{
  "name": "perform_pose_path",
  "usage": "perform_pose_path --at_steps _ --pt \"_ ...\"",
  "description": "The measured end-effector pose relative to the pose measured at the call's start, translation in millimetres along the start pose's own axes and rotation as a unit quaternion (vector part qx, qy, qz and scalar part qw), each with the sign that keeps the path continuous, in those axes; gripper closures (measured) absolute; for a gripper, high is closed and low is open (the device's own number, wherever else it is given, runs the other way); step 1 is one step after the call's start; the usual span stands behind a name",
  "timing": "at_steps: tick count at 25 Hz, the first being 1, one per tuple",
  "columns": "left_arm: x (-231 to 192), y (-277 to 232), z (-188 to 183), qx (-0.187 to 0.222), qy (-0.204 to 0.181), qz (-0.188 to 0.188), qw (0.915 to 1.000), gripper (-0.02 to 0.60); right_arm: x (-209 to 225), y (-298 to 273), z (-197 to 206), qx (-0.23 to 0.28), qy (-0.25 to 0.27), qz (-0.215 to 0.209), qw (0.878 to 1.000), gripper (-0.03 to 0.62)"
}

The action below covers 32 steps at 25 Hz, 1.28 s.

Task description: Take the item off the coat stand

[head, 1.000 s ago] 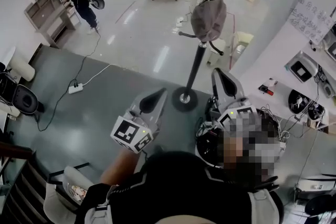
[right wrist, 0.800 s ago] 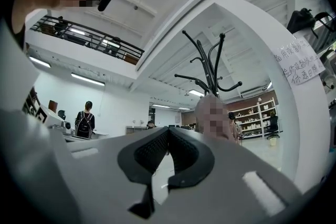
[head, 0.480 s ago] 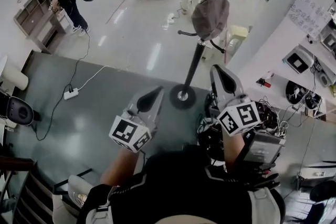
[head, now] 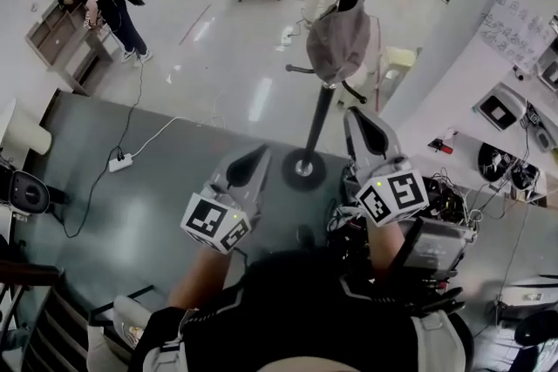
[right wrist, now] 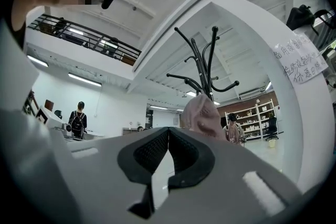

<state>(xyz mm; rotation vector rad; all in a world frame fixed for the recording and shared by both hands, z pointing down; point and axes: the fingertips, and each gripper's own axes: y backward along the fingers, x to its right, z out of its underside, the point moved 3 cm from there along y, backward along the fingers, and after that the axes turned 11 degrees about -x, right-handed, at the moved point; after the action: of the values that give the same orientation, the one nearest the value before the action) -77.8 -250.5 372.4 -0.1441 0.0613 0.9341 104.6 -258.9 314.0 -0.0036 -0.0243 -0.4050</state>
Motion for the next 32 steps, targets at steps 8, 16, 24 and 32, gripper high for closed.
perform_pose_path --at_steps 8,16,24,32 --pt "-8.8 -24.9 -11.3 0.006 -0.009 -0.016 0.9998 0.566 31.8 -22.1 -15.0 0.012 0.009 -0.002 1.0 0.496" --pt "-19.6 -36.9 -15.2 0.009 -0.008 -0.038 0.9992 0.566 45.8 -49.1 -15.2 0.009 0.014 -0.007 1.0 0.35" --pt "-26.6 -38.6 -16.0 0.01 -0.005 -0.059 0.9982 0.565 53.5 -72.2 -8.2 -0.001 0.013 -0.01 1.0 0.303" --pt "-34.8 -36.6 -16.2 0.015 -0.01 -0.077 0.9969 0.566 54.4 -94.8 -1.1 -0.013 0.002 -0.025 1.0 0.299"
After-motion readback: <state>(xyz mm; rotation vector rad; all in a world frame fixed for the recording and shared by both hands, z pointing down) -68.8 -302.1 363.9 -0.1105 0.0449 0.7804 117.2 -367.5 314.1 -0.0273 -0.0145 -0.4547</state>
